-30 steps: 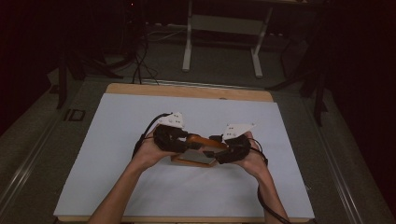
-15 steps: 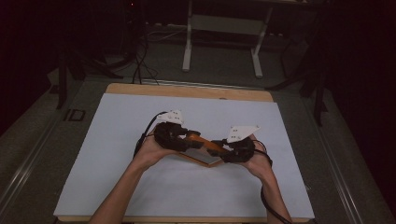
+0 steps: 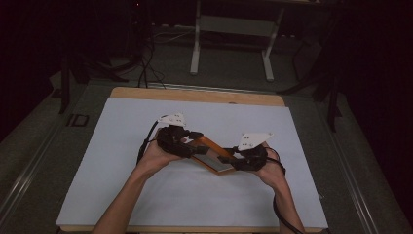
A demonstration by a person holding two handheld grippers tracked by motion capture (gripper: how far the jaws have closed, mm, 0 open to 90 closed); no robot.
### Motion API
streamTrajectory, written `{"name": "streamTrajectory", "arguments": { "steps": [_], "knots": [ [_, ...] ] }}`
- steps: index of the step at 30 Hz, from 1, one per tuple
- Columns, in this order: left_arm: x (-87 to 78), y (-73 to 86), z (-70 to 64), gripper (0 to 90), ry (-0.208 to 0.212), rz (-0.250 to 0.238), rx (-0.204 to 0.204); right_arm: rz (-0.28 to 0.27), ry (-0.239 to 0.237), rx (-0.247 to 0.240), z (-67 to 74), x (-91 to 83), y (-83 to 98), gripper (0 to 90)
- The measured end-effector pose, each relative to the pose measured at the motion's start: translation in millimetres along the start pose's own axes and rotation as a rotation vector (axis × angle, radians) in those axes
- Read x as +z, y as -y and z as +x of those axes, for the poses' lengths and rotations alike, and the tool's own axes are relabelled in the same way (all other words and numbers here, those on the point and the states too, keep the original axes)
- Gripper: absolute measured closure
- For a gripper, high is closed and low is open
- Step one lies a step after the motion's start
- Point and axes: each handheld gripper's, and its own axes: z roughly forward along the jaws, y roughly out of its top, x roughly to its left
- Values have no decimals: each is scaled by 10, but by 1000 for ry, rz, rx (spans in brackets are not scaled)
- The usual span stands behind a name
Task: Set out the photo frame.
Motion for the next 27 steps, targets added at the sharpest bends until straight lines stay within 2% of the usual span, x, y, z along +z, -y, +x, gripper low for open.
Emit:
{"name": "streamTrajectory", "arguments": {
  "steps": [5, 9, 15, 27],
  "knots": [
    [-54, 39, 39, 299, 11, -30, -17, -4, 5, 9, -2, -27, 28, 684],
    [-95, 67, 67, 276, 2, -38, -27, -10, 10, 21, -9, -46, 52, 688],
    [-196, 136, 152, 263, -16, -77, -60, -25, 15, 39, -15, -92, 113, 689],
    [-221, 303, 272, 235, -59, -82, -109, -37, 18, 52, -14, -140, 177, 689]
  ]
}}
